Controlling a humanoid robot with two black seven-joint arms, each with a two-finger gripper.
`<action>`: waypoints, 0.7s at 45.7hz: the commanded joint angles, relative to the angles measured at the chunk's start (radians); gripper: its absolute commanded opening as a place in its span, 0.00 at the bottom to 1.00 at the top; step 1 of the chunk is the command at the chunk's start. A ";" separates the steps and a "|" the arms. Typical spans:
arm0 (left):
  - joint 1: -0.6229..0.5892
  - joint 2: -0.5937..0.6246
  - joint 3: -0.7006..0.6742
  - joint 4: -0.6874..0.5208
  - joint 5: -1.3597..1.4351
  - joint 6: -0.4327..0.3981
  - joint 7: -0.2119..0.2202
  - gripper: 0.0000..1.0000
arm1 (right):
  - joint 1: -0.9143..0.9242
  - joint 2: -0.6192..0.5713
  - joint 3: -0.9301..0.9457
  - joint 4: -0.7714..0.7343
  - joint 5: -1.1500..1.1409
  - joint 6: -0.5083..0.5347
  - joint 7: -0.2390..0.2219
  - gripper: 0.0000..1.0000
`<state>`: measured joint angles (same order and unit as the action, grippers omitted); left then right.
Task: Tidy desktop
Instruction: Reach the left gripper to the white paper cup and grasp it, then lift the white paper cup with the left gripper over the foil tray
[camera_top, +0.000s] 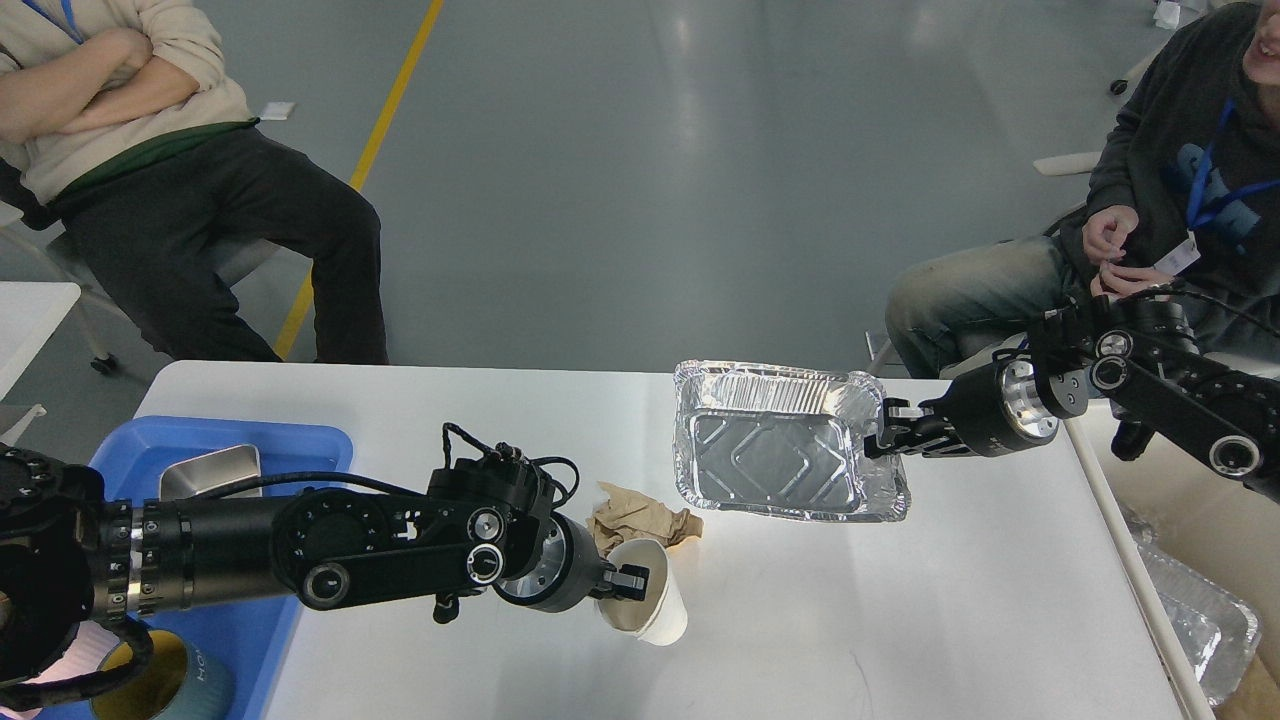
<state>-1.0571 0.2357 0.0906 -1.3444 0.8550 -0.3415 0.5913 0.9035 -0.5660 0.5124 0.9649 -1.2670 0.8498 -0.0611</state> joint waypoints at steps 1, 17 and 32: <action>-0.063 0.065 -0.009 -0.068 -0.039 -0.083 0.013 0.00 | 0.002 0.000 -0.002 -0.002 0.000 0.002 0.000 0.00; -0.375 0.373 -0.002 -0.315 -0.220 -0.431 0.028 0.00 | -0.003 0.001 -0.002 -0.026 0.000 0.002 0.000 0.00; -0.909 0.444 0.047 -0.219 -0.612 -0.618 0.022 0.00 | -0.003 0.009 -0.003 -0.026 -0.002 0.003 0.000 0.00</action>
<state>-1.8112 0.6900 0.1111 -1.6190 0.3555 -0.9551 0.6185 0.8996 -0.5585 0.5092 0.9388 -1.2676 0.8518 -0.0614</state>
